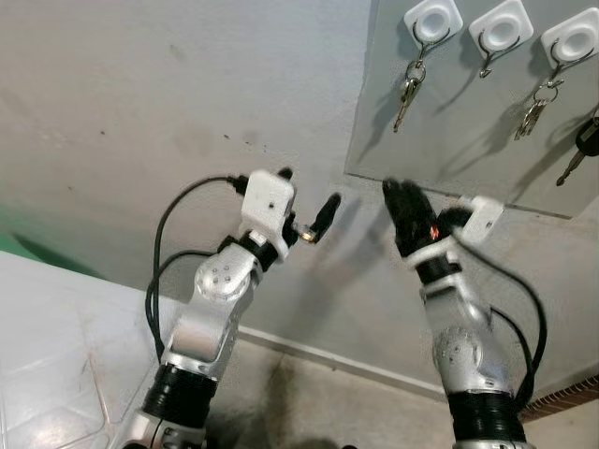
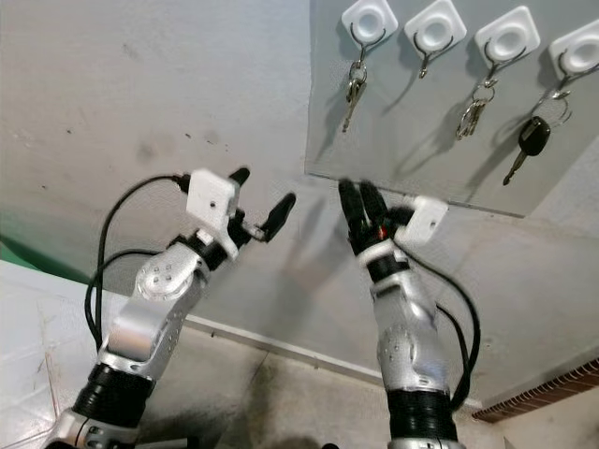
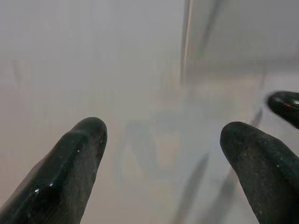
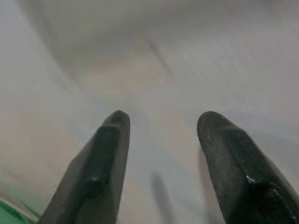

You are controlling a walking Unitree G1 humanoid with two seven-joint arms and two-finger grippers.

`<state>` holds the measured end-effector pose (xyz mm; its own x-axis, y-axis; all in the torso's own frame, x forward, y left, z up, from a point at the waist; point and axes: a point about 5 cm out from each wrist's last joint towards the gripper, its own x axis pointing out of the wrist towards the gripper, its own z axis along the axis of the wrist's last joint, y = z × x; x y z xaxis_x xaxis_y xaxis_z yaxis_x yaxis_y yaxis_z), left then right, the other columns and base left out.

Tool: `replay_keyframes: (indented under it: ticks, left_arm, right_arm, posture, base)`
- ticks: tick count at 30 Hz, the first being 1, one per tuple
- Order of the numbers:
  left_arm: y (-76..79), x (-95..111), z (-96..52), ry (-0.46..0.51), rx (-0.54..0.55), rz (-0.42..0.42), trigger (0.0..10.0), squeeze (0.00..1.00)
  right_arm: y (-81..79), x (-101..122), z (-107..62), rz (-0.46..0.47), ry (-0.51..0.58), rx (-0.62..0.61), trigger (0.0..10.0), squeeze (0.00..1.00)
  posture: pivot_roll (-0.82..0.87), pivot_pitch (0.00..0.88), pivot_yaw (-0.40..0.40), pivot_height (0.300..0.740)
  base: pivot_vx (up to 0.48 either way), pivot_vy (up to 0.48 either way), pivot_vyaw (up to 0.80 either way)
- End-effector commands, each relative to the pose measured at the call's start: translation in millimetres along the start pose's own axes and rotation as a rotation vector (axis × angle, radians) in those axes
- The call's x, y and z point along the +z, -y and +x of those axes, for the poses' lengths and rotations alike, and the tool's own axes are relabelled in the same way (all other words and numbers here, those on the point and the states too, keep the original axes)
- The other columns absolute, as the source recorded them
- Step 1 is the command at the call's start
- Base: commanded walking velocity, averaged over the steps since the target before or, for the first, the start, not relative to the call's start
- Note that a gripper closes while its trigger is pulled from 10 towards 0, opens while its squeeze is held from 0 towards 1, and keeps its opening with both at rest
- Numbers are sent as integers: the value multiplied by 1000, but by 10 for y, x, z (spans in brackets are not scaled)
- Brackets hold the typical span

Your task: Hang keys on a hook

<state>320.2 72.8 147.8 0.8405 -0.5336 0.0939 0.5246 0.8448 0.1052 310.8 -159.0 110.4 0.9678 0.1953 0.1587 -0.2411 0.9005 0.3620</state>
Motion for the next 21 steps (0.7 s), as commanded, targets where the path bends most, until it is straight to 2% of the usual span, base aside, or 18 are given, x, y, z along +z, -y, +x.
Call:
replay_keyframes:
  ticks: [1, 2, 3, 5, 10, 12, 13, 16, 18, 21]
  left_arm:
    - [-2, -223, -49, -63, 17, 0, 10000, 0]
    - [-5, -373, -81, -108, 29, 2, 10000, 0]
    - [-5, -373, -81, -108, 29, 2, 10000, 0]
    - [27, -576, -148, -181, 10, 4, 10000, 0]
    - [106, -780, -253, -231, -43, -35, 10000, 0]
    - [155, -838, -285, -242, -80, -23, 10000, 0]
    - [186, -877, -309, -255, -104, -3, 10000, 0]
    - [232, -959, -344, -278, -134, 16, 10000, 0]
    - [319, -1126, -451, -340, -175, 35, 10000, 0]
    - [391, -1260, -549, -395, -208, 53, 10000, 0]
  right_arm:
    - [72, -196, -98, -48, -73, -37, 10000, 1000]
    - [131, -333, -184, -75, -117, -66, 10000, 1000]
    - [131, -333, -184, -75, -117, -66, 10000, 1000]
    - [189, -516, -319, -98, -179, -103, 10000, 1000]
    - [235, -694, -462, -113, -233, -148, 10000, 1000]
    - [239, -727, -480, -110, -242, -152, 10000, 1000]
    - [238, -739, -487, -111, -245, -152, 10000, 0]
    - [240, -762, -491, -113, -245, -150, 10000, 0]
    - [257, -824, -532, -128, -275, -150, 10000, 0]
    - [282, -871, -568, -141, -299, -154, 10000, 0]
  posture:
    - [134, 104, 28, 740]
    - [131, 100, 29, 740]
    - [131, 100, 29, 740]
    - [126, 95, 33, 740]
    - [119, 89, 35, 740]
    - [119, 87, 35, 740]
    - [120, 86, 35, 740]
    - [121, 84, 33, 740]
    - [122, 80, 33, 740]
    - [120, 77, 35, 740]
  base:
    - [0, 0, 0]
    - [0, 0, 0]
    - [0, 0, 0]
    - [0, 0, 0]
    - [0, 0, 0]
    - [0, 0, 0]
    - [0, 0, 0]
    - [0, 0, 0]
    - [0, 0, 0]
    - [0, 0, 0]
